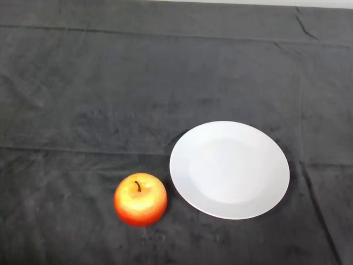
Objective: Move the apple to the plate
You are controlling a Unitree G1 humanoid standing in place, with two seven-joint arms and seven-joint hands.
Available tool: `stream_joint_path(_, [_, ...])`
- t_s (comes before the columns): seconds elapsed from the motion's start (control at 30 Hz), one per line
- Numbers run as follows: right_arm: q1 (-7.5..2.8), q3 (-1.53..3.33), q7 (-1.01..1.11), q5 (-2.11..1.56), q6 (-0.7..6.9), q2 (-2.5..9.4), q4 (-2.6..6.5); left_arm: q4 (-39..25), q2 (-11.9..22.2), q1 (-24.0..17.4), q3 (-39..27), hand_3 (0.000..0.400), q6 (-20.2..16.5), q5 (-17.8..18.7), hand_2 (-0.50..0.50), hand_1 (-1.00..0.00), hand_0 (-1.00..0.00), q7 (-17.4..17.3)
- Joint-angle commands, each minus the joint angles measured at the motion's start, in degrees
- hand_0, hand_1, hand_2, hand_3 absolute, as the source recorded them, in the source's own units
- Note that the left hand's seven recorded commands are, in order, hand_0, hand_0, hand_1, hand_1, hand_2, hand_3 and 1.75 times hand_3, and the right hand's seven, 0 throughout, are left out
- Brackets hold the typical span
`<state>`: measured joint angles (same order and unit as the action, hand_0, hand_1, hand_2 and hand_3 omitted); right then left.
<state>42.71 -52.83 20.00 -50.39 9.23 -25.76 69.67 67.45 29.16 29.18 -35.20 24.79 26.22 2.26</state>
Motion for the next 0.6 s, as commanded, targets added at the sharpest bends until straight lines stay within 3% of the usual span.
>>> stream_joint_path(0.03, [-0.75, -0.71, 0.09, -0.45, -0.32, -1.37, 0.03, -0.96, -0.16, 3.21, 0.56, 0.000, 0.56, -1.25, 0.00, 0.00, 0.00, -1.00])
stream_joint_path(0.6, [-0.78, -0.69, 0.06, -0.44, -0.31, -1.33, -0.06, -1.49, -3.74, 3.31, 5.05, 0.000, 1.61, -4.92, 0.00, 0.00, 0.00, -3.31])
